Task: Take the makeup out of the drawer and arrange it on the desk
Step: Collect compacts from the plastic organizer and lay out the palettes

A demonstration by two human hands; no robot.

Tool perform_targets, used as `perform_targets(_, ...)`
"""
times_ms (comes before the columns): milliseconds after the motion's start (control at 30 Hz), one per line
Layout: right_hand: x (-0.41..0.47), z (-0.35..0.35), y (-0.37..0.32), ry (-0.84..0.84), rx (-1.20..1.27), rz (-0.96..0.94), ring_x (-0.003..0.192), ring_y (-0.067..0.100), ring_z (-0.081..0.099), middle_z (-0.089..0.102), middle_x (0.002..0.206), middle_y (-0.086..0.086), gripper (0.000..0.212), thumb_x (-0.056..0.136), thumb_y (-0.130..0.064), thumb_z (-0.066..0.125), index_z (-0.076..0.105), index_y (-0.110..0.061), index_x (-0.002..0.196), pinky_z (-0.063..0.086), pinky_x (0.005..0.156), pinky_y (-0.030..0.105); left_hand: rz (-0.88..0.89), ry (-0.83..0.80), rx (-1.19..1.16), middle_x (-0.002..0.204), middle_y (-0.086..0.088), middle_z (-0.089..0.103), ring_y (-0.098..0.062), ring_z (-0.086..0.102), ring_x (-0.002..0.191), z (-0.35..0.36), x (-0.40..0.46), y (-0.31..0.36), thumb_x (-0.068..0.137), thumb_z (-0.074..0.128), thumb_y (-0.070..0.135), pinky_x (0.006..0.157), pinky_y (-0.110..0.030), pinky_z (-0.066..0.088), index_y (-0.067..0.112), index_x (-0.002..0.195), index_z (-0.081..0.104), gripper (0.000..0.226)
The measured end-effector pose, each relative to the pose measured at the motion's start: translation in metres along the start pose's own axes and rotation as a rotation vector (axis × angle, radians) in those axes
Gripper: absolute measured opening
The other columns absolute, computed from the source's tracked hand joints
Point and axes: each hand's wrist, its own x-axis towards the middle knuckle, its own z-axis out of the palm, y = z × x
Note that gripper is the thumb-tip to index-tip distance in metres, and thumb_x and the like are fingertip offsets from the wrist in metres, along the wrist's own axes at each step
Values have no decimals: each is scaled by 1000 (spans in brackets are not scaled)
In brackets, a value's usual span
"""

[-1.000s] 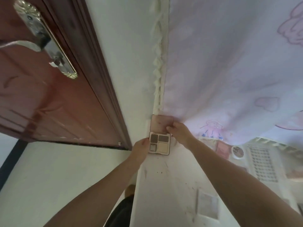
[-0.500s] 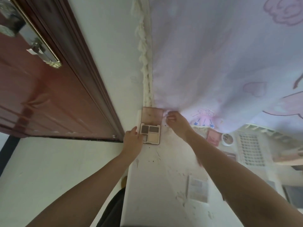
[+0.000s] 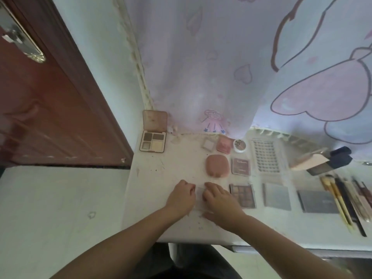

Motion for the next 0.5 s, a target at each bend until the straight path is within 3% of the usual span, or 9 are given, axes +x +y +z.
perform_targets(100, 2, -4, -2, 93, 94, -17, 129, 26, 33, 32, 142, 7, 44, 85, -33, 53, 43, -12, 122, 36, 102, 34, -43, 3, -154, 105, -8, 56, -21, 54, 99, -4, -5, 6, 95, 40, 9, 87, -28, 42, 8, 102, 61, 23)
perform_targets(133, 3, -8, -2, 122, 188, -13, 126, 26, 34, 35, 139, 6, 43, 84, -33, 56, 44, -13, 120, 37, 100, 32, -97, 15, -290, 110, -5, 58, -21, 55, 102, -9, -7, 6, 96, 40, 11, 91, -31, 45, 10, 108, 61, 24)
perform_targets(200, 7, -20, -4, 193, 387, -18, 123, 21, 37, 40, 133, 2, 41, 82, -34, 62, 47, -15, 115, 37, 97, 27, -228, -47, -697, 117, -9, 62, -21, 60, 98, -21, -10, 3, 100, 40, 21, 89, -36, 51, 10, 116, 59, 27)
perform_targets(300, 15, -41, -13, 268, 618, -34, 116, 15, 42, 43, 131, -4, 41, 79, -38, 67, 48, -22, 111, 38, 91, 24, -331, -320, -1316, 118, -18, 63, -28, 62, 95, -41, -18, 0, 99, 37, 42, 83, -39, 55, 7, 121, 60, 47)
perform_targets(400, 28, -60, -21, 273, 683, -85, 114, 10, 43, 43, 131, -10, 38, 78, -40, 67, 44, -34, 108, 35, 90, 21, -311, -339, -1513, 126, -20, 59, -31, 60, 104, -57, -20, -2, 96, 35, 49, 91, -42, 52, 7, 127, 56, 55)
perform_targets(500, 43, -74, -25, 206, 816, -77, 115, 6, 47, 49, 126, -13, 36, 79, -38, 69, 46, -38, 107, 38, 94, 21, -333, -304, -1588, 114, -18, 65, -28, 65, 90, -70, -17, -8, 95, 38, 48, 79, -39, 56, 8, 121, 60, 52)
